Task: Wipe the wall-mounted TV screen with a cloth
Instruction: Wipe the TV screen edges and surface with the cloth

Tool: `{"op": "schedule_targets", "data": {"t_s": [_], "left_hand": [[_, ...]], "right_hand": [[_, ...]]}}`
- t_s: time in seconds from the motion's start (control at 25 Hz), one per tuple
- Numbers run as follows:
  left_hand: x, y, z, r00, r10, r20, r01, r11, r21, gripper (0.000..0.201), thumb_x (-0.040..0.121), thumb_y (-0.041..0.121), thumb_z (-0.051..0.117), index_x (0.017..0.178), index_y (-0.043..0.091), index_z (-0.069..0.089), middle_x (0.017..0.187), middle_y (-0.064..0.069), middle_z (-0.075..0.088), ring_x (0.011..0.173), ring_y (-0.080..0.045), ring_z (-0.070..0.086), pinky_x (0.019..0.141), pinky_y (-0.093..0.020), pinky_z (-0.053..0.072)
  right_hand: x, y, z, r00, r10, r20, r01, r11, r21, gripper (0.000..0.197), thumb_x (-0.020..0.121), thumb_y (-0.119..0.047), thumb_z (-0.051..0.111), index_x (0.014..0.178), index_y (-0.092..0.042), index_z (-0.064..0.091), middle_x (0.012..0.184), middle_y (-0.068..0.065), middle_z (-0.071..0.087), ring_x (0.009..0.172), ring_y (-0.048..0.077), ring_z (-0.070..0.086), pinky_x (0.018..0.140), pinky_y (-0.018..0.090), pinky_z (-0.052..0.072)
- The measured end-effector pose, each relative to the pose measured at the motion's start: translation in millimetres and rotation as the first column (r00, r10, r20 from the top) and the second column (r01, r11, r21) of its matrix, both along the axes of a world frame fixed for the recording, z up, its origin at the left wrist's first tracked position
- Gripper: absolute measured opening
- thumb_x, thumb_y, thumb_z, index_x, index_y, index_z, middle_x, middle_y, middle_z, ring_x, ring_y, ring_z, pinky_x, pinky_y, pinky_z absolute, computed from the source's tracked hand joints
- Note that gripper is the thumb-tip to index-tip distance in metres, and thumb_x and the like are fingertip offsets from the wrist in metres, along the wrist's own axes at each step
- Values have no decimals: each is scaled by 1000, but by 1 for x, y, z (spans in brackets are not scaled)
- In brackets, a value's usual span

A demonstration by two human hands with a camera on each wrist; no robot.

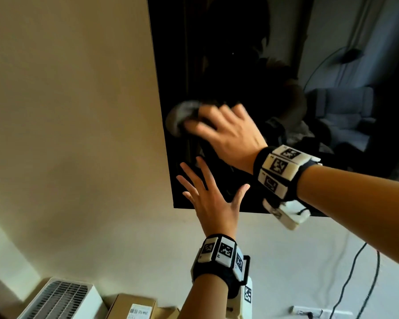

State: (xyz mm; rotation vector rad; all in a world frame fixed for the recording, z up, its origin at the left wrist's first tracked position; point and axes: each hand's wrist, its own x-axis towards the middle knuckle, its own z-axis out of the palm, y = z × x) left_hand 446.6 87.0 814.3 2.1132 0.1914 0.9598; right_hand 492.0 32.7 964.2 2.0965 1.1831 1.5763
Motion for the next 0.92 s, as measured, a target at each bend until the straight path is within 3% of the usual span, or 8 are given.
{"op": "schedule_targets", "data": {"t_s": [0.08,0.2,0.24,0.36,0.52,0.64,0.84,0.92], "left_hand": [[0,0,-1,1000,10,2,-10,1000,12,116,76,77,57,148,41,-27,156,5,-34,145,-27,-29,114,-67,19],[0,0,1,1000,0,-11,0,1000,4,116,77,75,59,148,42,-27,155,7,-36,145,-28,-28,114,-67,18],[0,-1,1,1000,5,-12,-5,1000,7,117,77,74,60,148,41,-26,155,6,-36,145,-29,-27,114,-67,18],[0,-1,0,1000,19,6,-19,999,29,116,77,74,59,150,37,-24,157,2,-32,146,-35,-20,112,-68,20],[1,-1,0,1000,25,-8,-25,999,36,115,77,74,58,154,30,-16,160,-5,-25,146,-38,-17,110,-69,22],[1,-3,0,999,37,3,-37,998,43,116,76,73,60,156,23,-7,162,-15,-14,147,-44,-10,109,-67,22],[0,-3,1,1000,-2,23,2,1000,11,115,79,70,63,156,24,-9,162,-11,-18,147,-44,-12,110,-71,19],[-2,-9,4,999,-32,39,33,999,-8,115,79,70,63,156,24,-9,162,-9,-20,146,-45,-12,111,-72,14]], "right_hand": [[4,-15,0,998,-37,55,43,992,-116,47,89,-22,53,133,-26,40,126,10,51,92,27,50,72,38,34],[5,-24,14,999,-14,-52,33,920,391,38,91,-17,53,128,-26,48,120,10,55,90,28,50,73,37,31],[6,-24,6,999,-13,-31,25,910,414,38,91,-17,53,129,-25,48,120,10,54,88,27,49,73,37,31],[3,-38,-11,999,-37,36,32,992,118,39,91,-19,51,130,-26,46,121,10,54,86,26,46,71,37,30],[4,-54,0,999,-20,-25,31,836,548,35,91,-19,53,125,-25,51,118,11,54,87,27,46,73,36,30],[2,-62,-35,999,-43,19,39,983,180,41,90,-17,52,129,-26,45,121,10,47,84,27,47,71,37,31],[1,-80,-29,998,-38,-54,63,778,625,39,88,-11,54,124,-23,46,119,11,48,86,26,44,72,36,31],[-2,-83,-44,1000,-23,-20,29,907,420,42,88,-10,55,127,-23,44,119,8,40,82,29,47,68,37,32]]}}
